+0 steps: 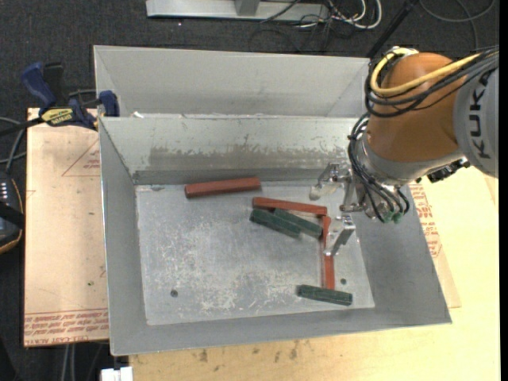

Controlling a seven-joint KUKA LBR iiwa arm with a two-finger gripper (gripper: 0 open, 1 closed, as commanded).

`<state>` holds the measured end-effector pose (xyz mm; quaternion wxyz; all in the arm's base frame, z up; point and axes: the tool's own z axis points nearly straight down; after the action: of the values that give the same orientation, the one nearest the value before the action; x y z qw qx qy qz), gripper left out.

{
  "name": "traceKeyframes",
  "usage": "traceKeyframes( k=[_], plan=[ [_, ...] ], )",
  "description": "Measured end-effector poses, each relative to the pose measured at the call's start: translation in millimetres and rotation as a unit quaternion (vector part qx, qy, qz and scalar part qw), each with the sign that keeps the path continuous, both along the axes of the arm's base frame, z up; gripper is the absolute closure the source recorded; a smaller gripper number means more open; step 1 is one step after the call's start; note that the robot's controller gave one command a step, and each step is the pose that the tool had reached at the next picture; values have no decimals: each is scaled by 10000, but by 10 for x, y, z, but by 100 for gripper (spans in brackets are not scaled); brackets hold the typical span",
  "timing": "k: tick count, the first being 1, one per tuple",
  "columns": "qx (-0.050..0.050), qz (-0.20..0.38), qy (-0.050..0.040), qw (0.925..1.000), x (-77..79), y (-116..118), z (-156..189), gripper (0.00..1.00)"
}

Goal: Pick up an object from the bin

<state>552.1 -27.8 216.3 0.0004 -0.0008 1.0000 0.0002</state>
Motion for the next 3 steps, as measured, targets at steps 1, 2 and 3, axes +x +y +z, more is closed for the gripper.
traceKeyframes(
  k=[1,2,3],
  plan=[
    [0,0,0,10000,0,0,0,0],
    [-4,255,-50,9997,241,-23,-356,0],
    [17,831,-119,9965,445,274,-1250,100]
  ],
)
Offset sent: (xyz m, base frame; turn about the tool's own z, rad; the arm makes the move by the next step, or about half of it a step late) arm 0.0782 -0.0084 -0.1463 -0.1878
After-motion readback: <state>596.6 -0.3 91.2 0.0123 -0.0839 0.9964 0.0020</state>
